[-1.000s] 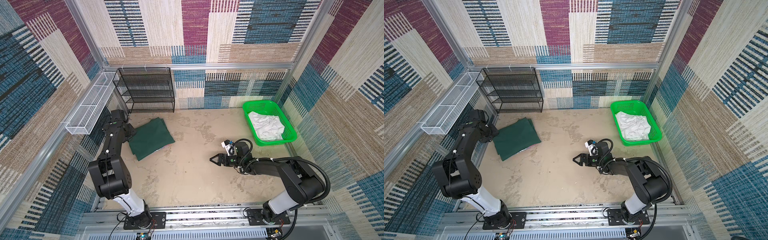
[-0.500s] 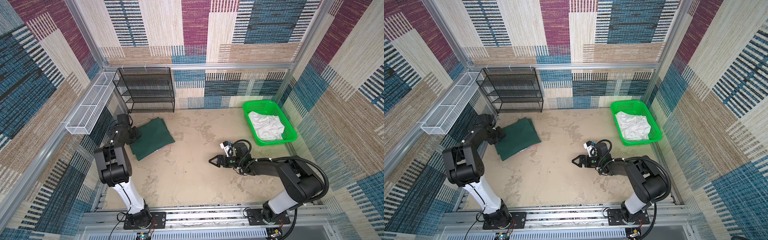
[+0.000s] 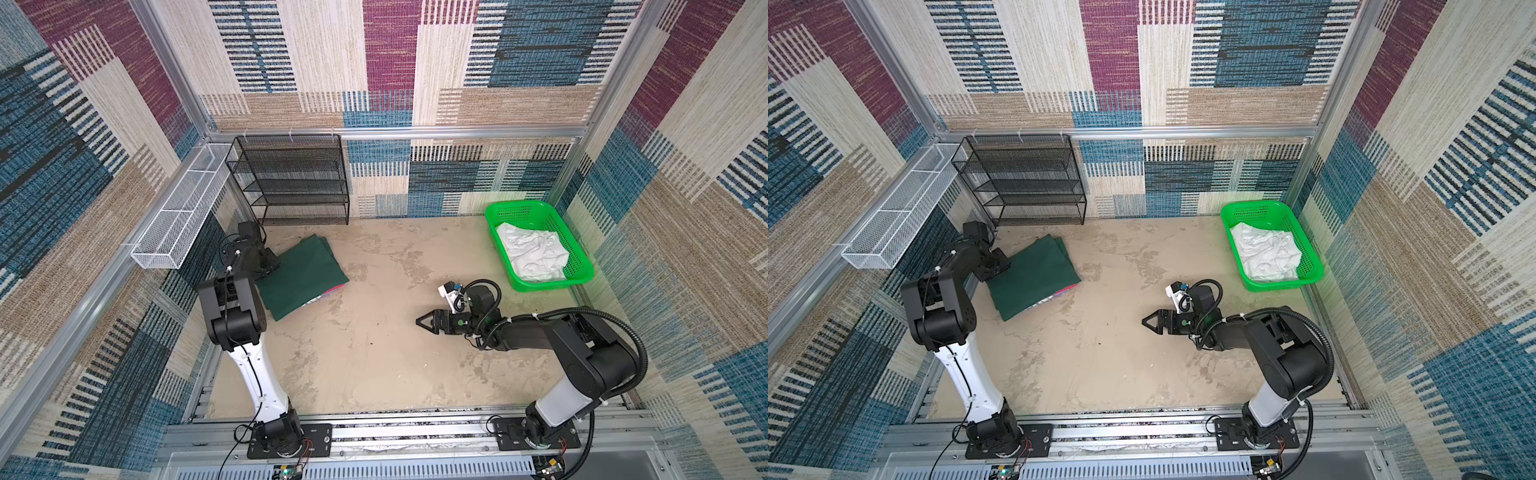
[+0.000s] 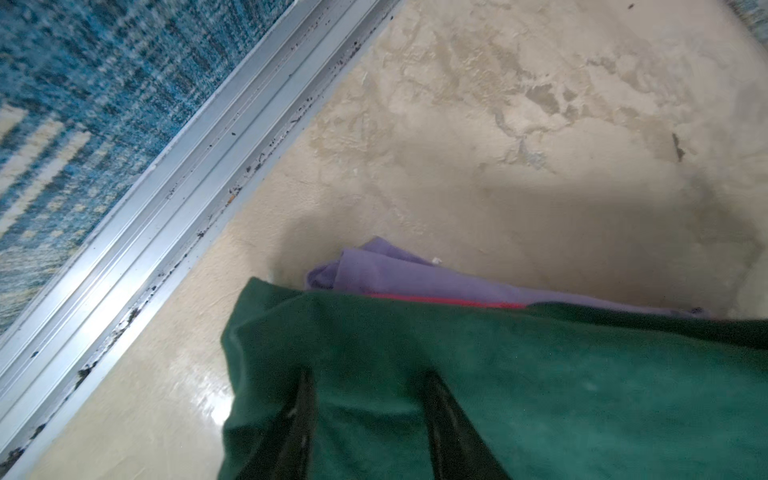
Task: Fold and stack the t-shirts
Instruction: 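Lower the green shirt onto the magenta shirt and release with the left gripper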
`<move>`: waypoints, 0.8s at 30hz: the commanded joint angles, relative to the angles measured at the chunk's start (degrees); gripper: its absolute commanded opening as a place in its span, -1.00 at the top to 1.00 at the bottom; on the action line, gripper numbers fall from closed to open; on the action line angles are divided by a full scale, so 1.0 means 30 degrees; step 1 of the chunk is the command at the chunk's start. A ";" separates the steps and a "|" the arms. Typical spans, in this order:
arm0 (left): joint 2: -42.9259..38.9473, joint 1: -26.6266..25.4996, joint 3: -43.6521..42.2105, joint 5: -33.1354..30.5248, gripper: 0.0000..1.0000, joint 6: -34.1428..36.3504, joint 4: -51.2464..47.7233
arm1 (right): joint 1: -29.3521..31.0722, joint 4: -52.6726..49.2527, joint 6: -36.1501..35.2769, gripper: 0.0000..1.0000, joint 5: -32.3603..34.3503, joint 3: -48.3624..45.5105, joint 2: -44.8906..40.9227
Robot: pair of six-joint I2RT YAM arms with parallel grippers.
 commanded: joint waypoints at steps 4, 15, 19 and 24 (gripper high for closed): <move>-0.0591 0.0055 -0.0297 0.0415 0.10 0.1193 0.0435 | 0.0003 -0.1117 -0.0237 -0.98 0.0116 0.0411 0.0257; -0.7141 -0.0717 -0.5980 0.2485 0.08 -0.0540 0.0162 | 0.0090 -0.0179 0.0039 -0.98 -0.0190 0.0148 0.0140; -1.0270 -0.0970 -1.0458 0.2678 0.10 -0.1450 0.0965 | 0.0148 -0.0040 -0.0073 -0.98 -0.0426 0.0006 0.0024; -1.1068 -0.0946 -1.2725 0.2322 0.07 -0.1205 0.1411 | 0.0134 -0.0335 -0.0520 -0.98 -0.0525 -0.0009 -0.0021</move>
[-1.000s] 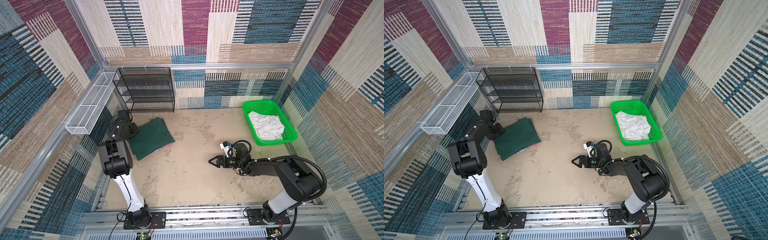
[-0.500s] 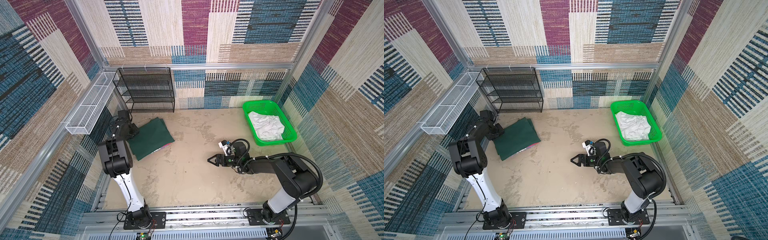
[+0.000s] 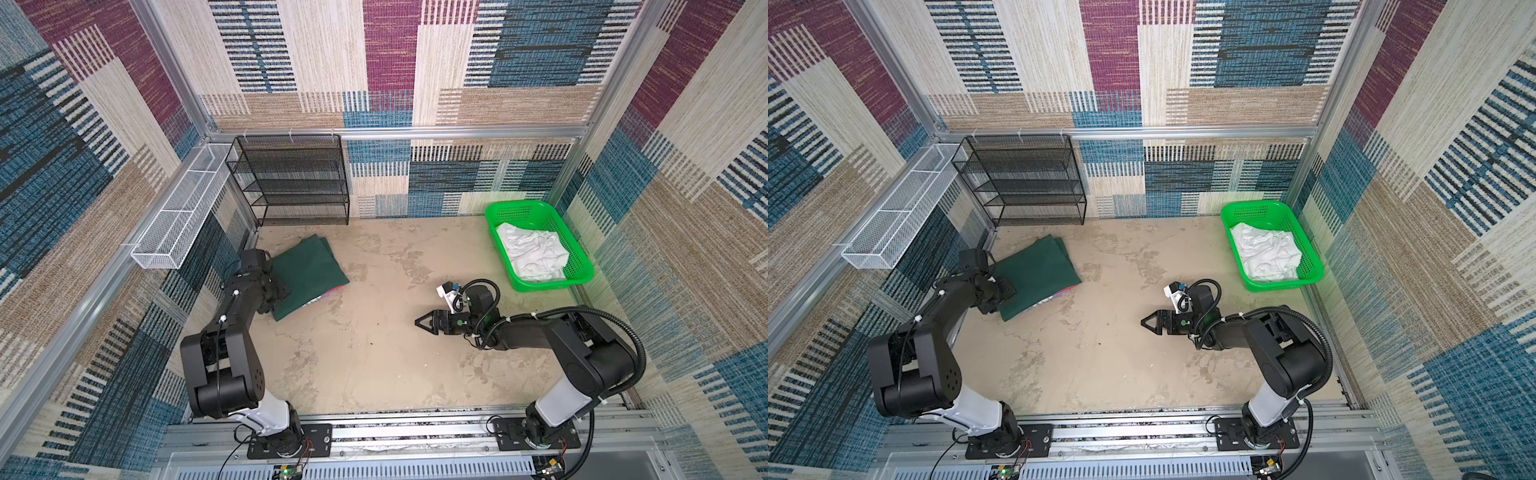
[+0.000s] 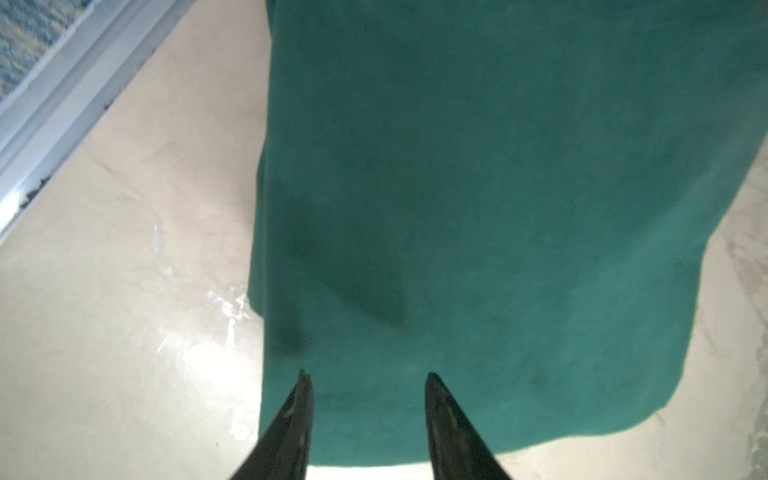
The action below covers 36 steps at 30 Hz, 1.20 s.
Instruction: Fold and stack the t-shirts
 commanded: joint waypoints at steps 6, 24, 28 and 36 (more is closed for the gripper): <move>0.1240 0.0013 -0.0628 0.0071 0.07 -0.0468 0.0446 | 0.0062 -0.0078 0.0018 -0.98 0.0030 -0.0753 -0.0703; 0.4840 -0.2239 0.7719 0.4805 0.24 -0.0034 0.4114 | 0.0229 -0.1042 -0.0003 -0.98 0.0052 0.1857 -0.0049; 0.8239 -0.2590 1.0542 0.5430 0.29 -0.0280 0.5230 | 0.0744 -0.1443 -0.0041 -0.98 0.0738 0.3729 -0.0407; 1.2661 -0.2885 1.4494 0.4951 0.32 -0.0948 0.4317 | 0.1466 -0.1127 0.0036 -0.98 0.1061 0.5567 -0.0490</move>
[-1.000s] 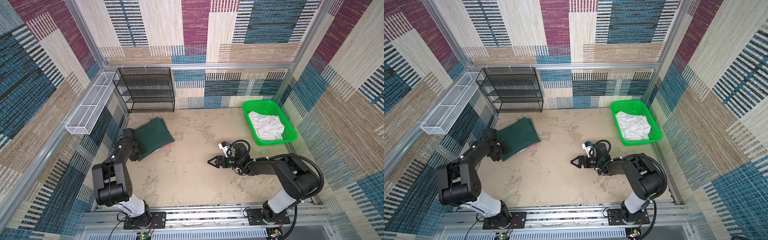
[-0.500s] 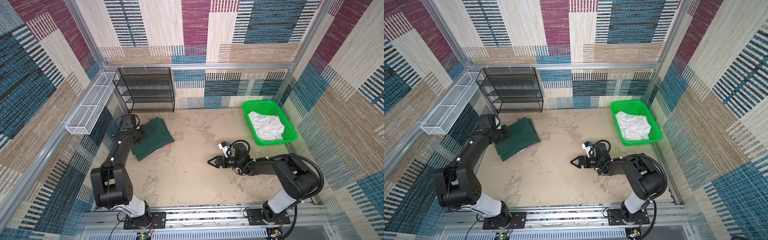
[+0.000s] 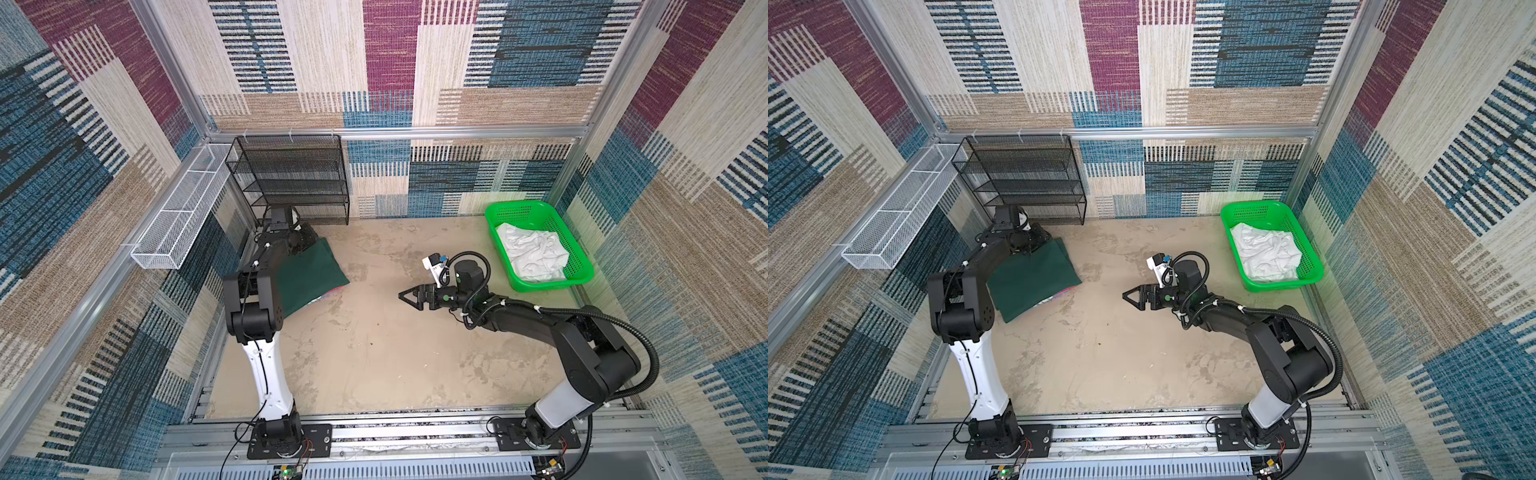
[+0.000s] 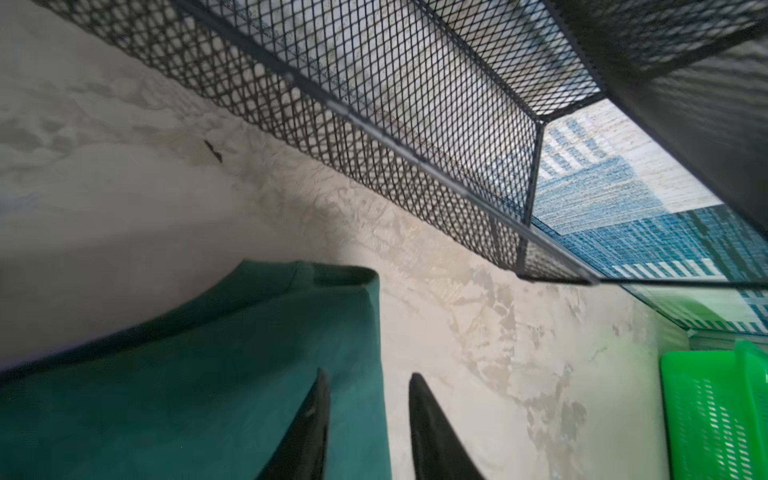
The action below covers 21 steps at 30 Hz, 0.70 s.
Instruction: Fold and stack the t-shirts
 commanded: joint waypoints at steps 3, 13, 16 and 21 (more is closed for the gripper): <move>0.1605 -0.0031 0.0966 -0.0137 0.32 -0.0814 -0.0178 | 0.0069 0.0223 0.0197 -0.98 0.0039 0.0199 0.0246; 0.2126 -0.0295 0.1773 0.0869 0.32 -0.0588 0.0704 | 0.0080 0.0076 0.0329 -0.98 0.0148 -0.0807 -0.0125; 0.0685 -0.0295 0.0968 0.1256 0.30 -0.0482 0.1334 | 0.0098 -0.0011 0.0331 -0.98 0.0400 -0.0904 -0.0468; -0.3406 -0.0350 -0.3246 0.1770 0.28 -0.1114 0.2838 | 0.0098 -0.0825 -0.0247 -0.97 0.1901 -0.1055 -0.1532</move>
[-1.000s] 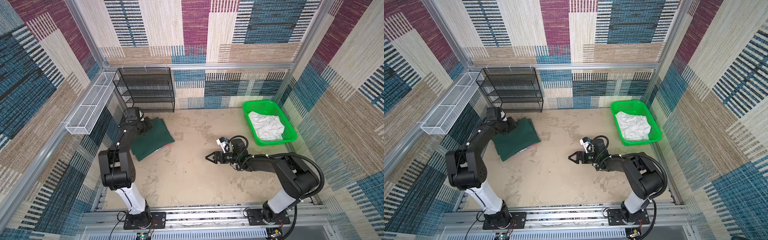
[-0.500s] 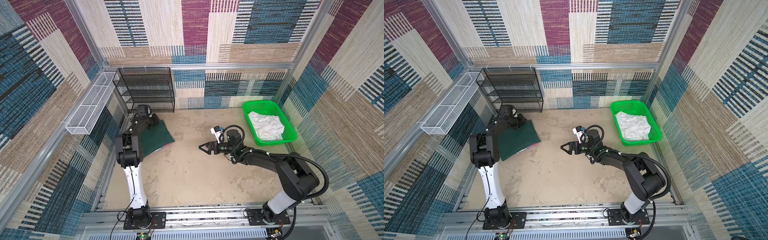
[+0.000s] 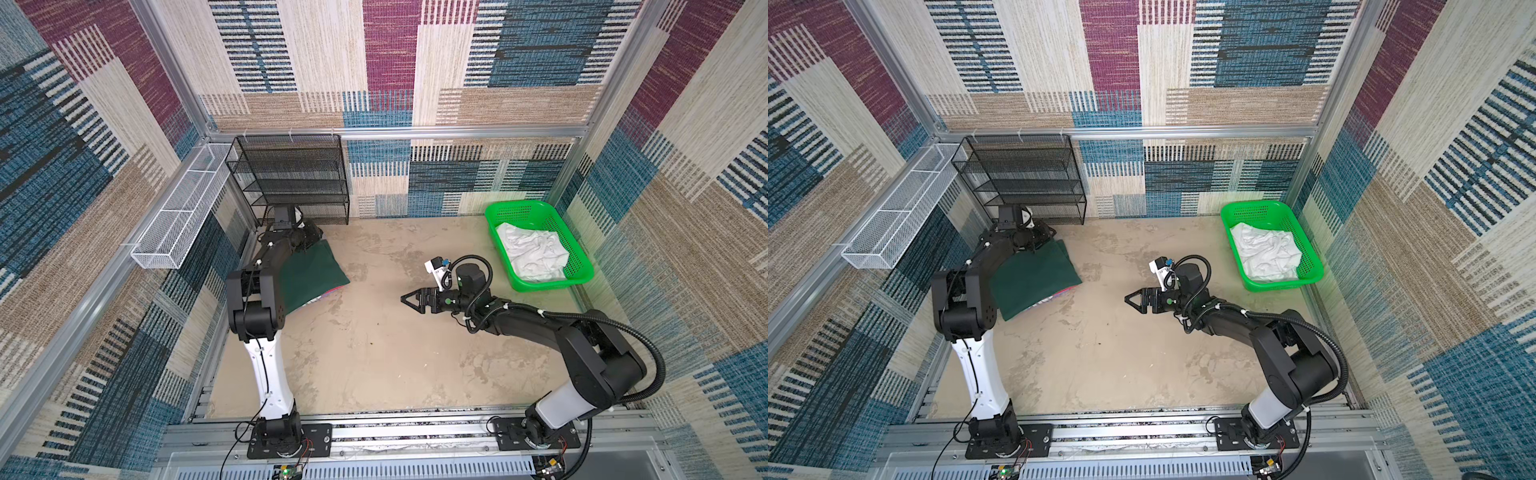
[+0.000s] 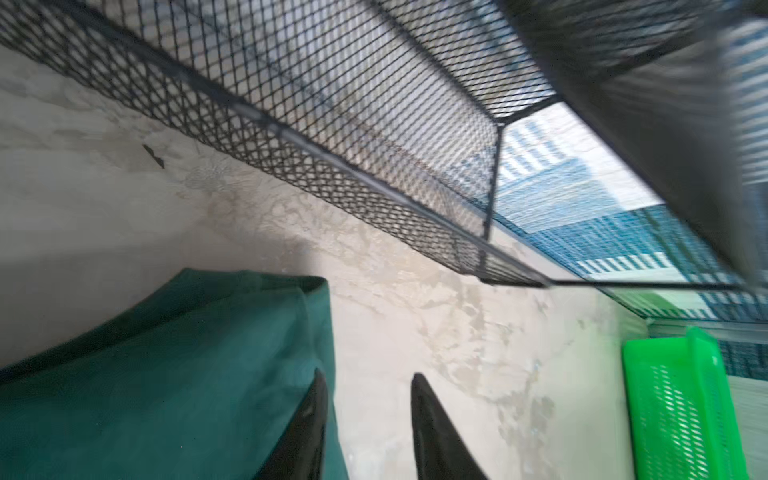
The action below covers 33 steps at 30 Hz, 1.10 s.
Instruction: Fold and stack the t-shirts
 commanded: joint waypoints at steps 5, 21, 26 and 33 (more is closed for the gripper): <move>-0.6152 -0.0259 -0.7705 0.2495 0.24 -0.1475 0.3803 | -0.0012 -0.1378 -0.1394 -0.98 0.2215 0.0204 -0.1414; -2.1031 -0.2171 -1.7520 -0.2714 -0.74 0.2497 -0.4331 | -0.1004 -0.2978 -0.4068 -0.98 1.2666 -0.3530 -0.8208; -2.4568 -0.2181 -1.9941 -1.1790 -1.00 0.1609 -0.5018 | -0.2160 0.0779 -0.6673 -0.98 1.8377 -0.7383 -1.2144; -2.5353 -0.2186 -2.4718 -1.5311 -1.00 0.3661 0.2938 | -0.3149 0.6041 -0.9772 -0.98 2.0064 -1.0390 -1.1486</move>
